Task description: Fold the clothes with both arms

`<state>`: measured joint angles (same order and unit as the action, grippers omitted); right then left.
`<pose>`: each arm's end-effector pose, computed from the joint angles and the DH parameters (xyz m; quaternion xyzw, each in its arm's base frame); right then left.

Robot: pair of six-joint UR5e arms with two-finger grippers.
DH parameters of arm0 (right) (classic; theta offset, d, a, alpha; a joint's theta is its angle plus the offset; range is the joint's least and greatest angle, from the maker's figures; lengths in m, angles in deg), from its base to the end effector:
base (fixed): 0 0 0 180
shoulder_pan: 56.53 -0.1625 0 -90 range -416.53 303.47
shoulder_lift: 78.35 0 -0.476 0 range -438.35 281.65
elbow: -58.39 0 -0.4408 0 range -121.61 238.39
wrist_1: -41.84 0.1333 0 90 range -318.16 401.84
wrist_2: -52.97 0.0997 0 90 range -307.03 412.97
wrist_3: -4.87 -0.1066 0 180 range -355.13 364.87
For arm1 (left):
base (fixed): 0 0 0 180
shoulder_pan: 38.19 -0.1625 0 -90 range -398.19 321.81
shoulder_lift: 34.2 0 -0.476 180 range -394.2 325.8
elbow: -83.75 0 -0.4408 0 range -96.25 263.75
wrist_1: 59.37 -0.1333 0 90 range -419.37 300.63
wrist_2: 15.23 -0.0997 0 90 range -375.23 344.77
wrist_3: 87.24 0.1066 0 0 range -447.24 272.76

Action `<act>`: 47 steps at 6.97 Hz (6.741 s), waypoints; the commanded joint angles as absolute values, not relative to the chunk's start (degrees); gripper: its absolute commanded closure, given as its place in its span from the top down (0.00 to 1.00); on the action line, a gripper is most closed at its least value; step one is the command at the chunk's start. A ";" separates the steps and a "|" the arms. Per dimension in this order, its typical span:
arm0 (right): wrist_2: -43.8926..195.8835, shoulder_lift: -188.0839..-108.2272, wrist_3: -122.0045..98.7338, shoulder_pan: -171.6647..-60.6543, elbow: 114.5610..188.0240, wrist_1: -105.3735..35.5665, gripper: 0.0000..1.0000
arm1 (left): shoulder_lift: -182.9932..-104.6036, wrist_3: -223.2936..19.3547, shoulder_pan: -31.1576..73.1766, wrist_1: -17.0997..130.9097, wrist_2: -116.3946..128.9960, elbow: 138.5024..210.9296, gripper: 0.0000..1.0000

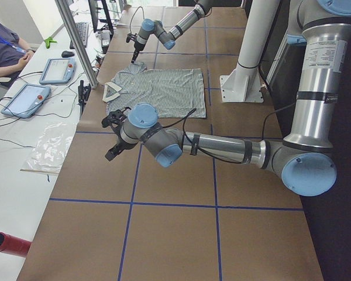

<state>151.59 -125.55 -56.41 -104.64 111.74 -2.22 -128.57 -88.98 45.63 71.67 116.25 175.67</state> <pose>-0.5177 -0.7529 0.4506 0.2191 -0.3850 0.1183 0.8887 0.0023 -0.6040 0.5696 0.3521 0.3495 0.1752 0.8504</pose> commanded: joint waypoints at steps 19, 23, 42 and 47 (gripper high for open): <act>135.91 -100.24 -71.02 -93.51 109.89 -32.68 1.00 | -128.33 -89.00 45.57 72.11 116.25 175.51 1.00; 156.62 -108.97 -48.38 -107.73 118.81 -32.78 1.00 | -135.88 -110.03 34.74 81.58 115.64 169.72 1.00; 173.12 -126.69 -25.02 -121.92 126.15 -26.27 1.00 | -157.25 -142.96 12.53 81.95 85.84 143.95 0.59; 173.12 -127.21 -24.93 -121.92 126.32 -26.18 1.00 | -156.73 -143.49 12.18 82.92 85.93 144.47 0.59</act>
